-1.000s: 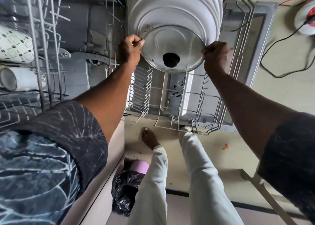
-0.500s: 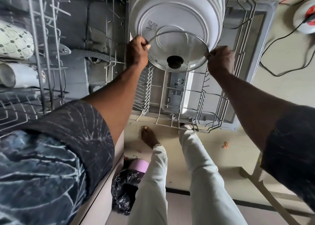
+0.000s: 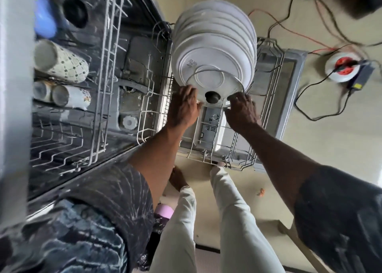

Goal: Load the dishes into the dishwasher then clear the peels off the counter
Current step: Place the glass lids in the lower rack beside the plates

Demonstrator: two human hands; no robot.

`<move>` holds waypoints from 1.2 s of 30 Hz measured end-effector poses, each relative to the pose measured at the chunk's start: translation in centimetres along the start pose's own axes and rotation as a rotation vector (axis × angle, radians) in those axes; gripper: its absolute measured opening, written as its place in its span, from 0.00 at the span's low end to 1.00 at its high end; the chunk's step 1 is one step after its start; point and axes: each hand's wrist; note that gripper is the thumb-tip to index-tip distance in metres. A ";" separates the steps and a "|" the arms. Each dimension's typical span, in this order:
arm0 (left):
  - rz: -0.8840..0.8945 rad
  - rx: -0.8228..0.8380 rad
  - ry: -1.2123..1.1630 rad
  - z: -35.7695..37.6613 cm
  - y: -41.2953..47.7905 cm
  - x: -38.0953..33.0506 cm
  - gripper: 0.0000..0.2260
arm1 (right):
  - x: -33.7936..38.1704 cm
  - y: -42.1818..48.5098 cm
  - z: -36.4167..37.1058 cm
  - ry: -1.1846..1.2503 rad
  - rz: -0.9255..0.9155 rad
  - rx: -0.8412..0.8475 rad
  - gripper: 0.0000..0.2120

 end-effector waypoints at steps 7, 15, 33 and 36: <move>-0.066 0.159 0.013 -4.9 -8.4 -2.8 0.33 | 4.3 -7.3 -3.4 -0.132 -0.140 -0.063 0.25; -0.116 0.064 0.001 -11.6 -19.7 -4.6 0.34 | 9.2 -16.1 -6.6 -0.263 -0.243 -0.086 0.26; -0.417 -0.367 -0.216 -16.8 -52.7 1.6 0.35 | 28.0 -35.9 -5.6 -0.440 -0.509 -0.235 0.29; -0.533 -0.398 -0.264 -15.5 -59.0 4.0 0.36 | 33.5 -38.6 -3.0 -0.511 -0.601 -0.232 0.29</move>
Point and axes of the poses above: each hand's wrist, its own y-axis towards the middle knuckle, its own z-axis out of the palm, x = y × z, and after that the axes turned 14 degrees about x, right-handed
